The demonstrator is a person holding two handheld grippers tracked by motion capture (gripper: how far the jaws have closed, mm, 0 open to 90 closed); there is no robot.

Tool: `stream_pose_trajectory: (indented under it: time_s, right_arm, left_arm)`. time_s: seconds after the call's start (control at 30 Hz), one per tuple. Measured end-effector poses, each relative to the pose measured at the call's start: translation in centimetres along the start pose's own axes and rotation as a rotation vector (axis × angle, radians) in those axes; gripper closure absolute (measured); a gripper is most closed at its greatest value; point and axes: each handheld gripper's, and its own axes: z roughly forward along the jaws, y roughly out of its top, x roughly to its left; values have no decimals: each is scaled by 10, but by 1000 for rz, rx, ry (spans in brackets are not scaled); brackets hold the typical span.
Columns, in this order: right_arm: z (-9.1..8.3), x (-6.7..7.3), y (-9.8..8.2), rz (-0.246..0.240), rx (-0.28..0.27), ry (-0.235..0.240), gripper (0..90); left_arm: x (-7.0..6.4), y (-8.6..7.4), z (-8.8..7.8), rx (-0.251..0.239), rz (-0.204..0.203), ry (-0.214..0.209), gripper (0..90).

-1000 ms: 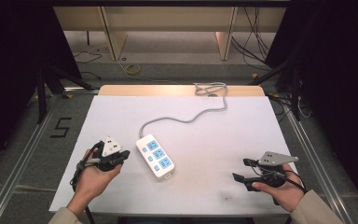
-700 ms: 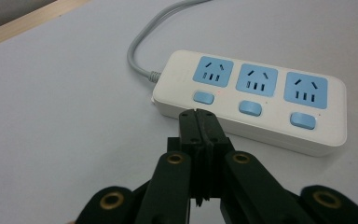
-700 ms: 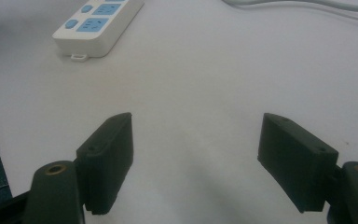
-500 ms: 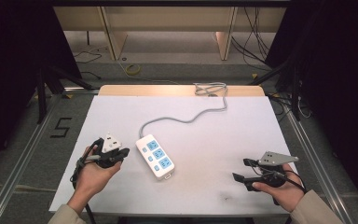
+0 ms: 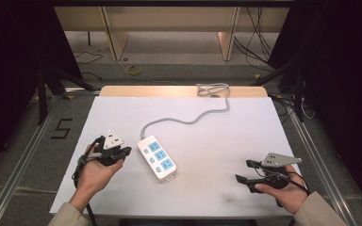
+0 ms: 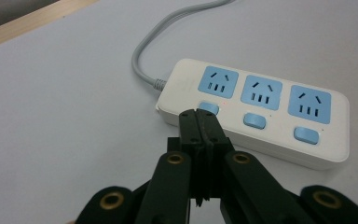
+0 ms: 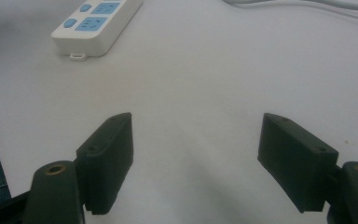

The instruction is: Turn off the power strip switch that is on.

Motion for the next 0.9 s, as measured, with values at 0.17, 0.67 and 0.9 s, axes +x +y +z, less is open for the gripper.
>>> stream_pose_trajectory:
  time_s: [0.17,0.67,0.9]
  right_arm:
    - [0,0,0,1,-1,1,271]
    - [0,0,0,1,1,1,272]
    - [0,0,0,1,5,2,271]
  left_arm:
    - [1,3,2,7,1,0,899]
    - [0,13,8,12,-1,1,899]
    - [-1,18,10,14,2,0,898]
